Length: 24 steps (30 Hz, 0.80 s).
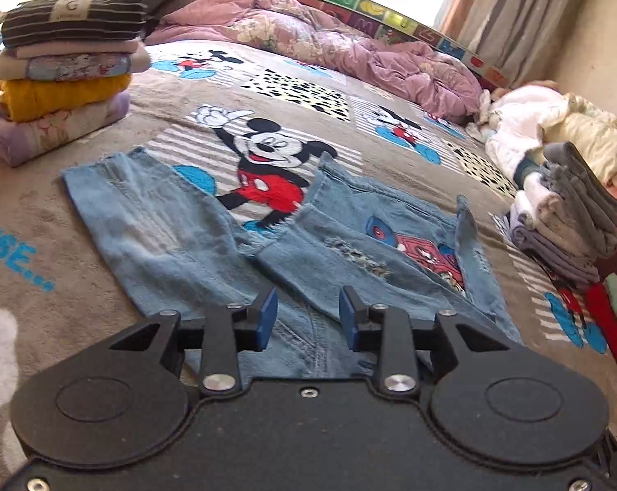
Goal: Fold clothes
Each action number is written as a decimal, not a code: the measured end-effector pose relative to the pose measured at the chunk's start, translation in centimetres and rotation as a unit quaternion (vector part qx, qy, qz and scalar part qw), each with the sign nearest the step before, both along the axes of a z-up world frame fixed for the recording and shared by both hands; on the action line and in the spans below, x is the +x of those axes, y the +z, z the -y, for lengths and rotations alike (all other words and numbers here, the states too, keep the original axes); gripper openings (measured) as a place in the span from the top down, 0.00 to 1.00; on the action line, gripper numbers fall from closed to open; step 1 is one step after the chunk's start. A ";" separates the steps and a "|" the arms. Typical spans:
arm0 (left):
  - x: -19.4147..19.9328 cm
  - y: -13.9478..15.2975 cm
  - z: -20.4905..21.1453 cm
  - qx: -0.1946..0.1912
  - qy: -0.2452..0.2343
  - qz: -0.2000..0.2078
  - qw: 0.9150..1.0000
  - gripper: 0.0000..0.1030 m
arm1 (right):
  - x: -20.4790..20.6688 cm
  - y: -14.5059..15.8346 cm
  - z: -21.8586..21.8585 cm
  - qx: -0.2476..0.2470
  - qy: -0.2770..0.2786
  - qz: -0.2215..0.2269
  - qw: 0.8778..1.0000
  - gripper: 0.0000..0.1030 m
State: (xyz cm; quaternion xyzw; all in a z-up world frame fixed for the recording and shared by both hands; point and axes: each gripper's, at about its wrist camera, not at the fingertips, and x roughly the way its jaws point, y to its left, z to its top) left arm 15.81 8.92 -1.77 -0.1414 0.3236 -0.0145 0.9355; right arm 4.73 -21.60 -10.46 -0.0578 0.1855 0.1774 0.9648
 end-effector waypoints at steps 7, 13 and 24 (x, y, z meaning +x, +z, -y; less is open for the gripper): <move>3.7 -0.7 9.4 0.070 -0.140 0.005 0.988 0.68 | 1.1 -0.4 -1.5 -0.014 0.049 0.002 0.999 0.20; 6.1 -2.3 14.2 0.102 -0.196 -0.008 0.975 0.68 | 0.7 -0.6 -2.2 0.002 0.095 -0.035 0.995 0.24; 6.8 -1.9 16.6 0.100 -0.213 0.003 0.972 0.68 | 1.0 -1.9 -1.1 0.014 0.064 -0.041 0.997 0.14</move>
